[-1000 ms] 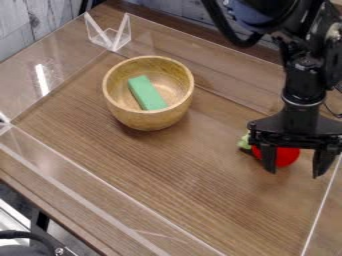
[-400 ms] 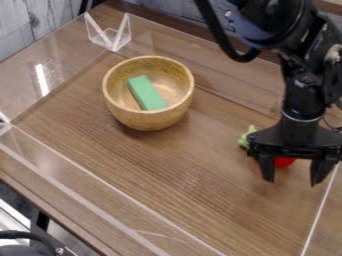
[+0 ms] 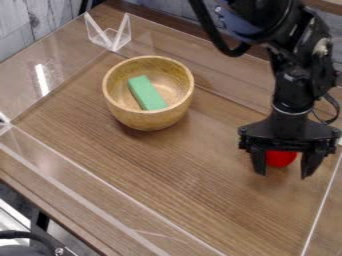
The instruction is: Move the red fruit to the left side of the table
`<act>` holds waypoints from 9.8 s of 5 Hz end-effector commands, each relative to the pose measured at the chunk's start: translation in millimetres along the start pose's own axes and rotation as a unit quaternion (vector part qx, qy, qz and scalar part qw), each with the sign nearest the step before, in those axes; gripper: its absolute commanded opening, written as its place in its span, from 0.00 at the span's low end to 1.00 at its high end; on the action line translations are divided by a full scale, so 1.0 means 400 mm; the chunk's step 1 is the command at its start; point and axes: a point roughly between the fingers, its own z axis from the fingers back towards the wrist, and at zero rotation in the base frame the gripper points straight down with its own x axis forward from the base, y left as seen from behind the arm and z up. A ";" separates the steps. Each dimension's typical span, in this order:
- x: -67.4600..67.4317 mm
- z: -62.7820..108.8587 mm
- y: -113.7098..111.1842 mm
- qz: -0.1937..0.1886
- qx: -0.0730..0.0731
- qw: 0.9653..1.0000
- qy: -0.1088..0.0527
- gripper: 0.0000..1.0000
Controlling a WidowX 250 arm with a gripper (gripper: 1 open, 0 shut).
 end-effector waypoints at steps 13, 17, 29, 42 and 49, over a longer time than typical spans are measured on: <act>0.055 0.046 -0.003 0.083 0.006 0.994 -0.070 0.00; 0.133 0.317 0.098 0.123 -0.029 0.982 -0.142 0.00; 0.257 0.308 0.715 0.238 0.071 0.951 -0.184 0.00; 0.309 0.189 0.746 0.367 0.139 0.904 -0.172 0.00; 0.233 0.190 0.696 0.359 0.117 0.915 -0.144 0.00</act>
